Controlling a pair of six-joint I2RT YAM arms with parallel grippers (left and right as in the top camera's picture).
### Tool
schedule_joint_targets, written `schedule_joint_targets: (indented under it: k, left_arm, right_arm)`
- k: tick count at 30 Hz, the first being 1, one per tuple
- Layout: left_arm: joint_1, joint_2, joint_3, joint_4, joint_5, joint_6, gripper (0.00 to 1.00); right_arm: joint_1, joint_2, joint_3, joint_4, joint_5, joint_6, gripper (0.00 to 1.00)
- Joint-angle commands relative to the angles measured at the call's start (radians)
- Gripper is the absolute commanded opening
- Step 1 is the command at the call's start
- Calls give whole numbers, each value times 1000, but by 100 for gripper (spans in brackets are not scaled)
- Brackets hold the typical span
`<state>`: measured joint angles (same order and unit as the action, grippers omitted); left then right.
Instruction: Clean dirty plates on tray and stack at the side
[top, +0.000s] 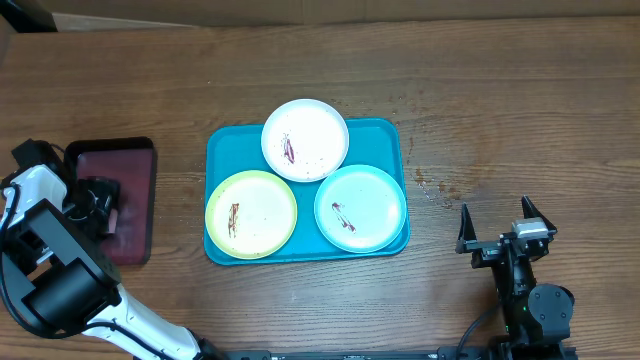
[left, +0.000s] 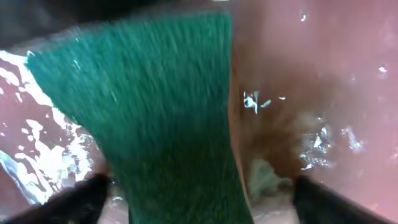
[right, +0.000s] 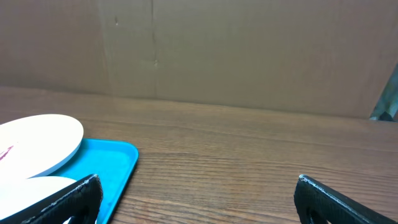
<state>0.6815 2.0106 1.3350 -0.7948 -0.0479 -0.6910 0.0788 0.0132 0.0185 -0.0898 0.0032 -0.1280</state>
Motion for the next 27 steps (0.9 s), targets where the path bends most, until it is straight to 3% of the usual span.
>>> schedule_joint_targets:
  k: [1,12,19,27]
  left_arm:
    - [5,23,-6,23,-106,6,100]
    - [5,23,-6,60,-121,7,97]
    - [5,23,-6,57,-120,22,4]
    - [5,22,59,-50,-119,41,4]
  right_arm:
    - [-1,-6,-11,6,-6,0,100]
    - [-1,-6,-11,6,-5,0,100]
    - [-1,-6,-11,6,-5,0,100]
    - [-1,-6,-11,6,-5,0,100]
